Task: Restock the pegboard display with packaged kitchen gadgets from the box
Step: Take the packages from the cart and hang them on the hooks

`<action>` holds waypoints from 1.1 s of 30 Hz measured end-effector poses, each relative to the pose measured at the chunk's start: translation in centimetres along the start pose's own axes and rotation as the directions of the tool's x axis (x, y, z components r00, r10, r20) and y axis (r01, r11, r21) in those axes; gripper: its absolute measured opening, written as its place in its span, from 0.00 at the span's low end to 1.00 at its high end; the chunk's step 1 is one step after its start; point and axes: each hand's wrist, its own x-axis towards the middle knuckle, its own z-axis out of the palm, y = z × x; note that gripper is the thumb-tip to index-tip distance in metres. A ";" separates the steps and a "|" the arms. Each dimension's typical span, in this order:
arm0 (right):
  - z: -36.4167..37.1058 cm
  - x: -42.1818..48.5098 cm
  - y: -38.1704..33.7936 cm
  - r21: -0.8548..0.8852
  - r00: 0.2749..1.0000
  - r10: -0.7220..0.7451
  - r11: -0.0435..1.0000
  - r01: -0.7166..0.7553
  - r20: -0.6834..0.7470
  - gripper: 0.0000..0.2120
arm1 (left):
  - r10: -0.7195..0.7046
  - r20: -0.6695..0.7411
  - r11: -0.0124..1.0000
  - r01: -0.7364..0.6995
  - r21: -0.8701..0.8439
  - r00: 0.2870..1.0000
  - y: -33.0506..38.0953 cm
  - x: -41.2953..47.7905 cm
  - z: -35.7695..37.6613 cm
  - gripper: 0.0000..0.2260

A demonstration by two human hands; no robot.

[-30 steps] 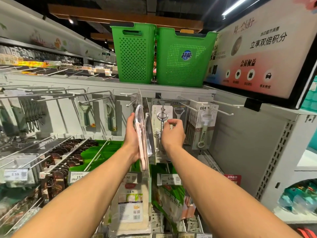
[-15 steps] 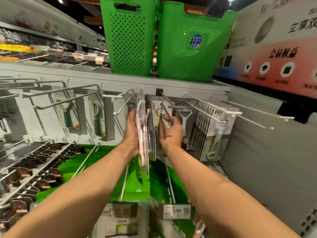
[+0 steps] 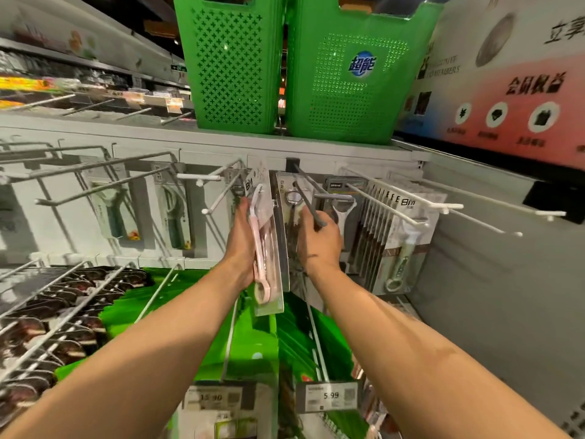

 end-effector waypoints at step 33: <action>-19.5 -15.9 -5.5 -0.003 0.969 -0.106 0.994 0.108 -0.222 0.09 | 0.014 0.003 0.997 -0.013 -0.076 1.000 -3.8 -22.4 9.4 0.35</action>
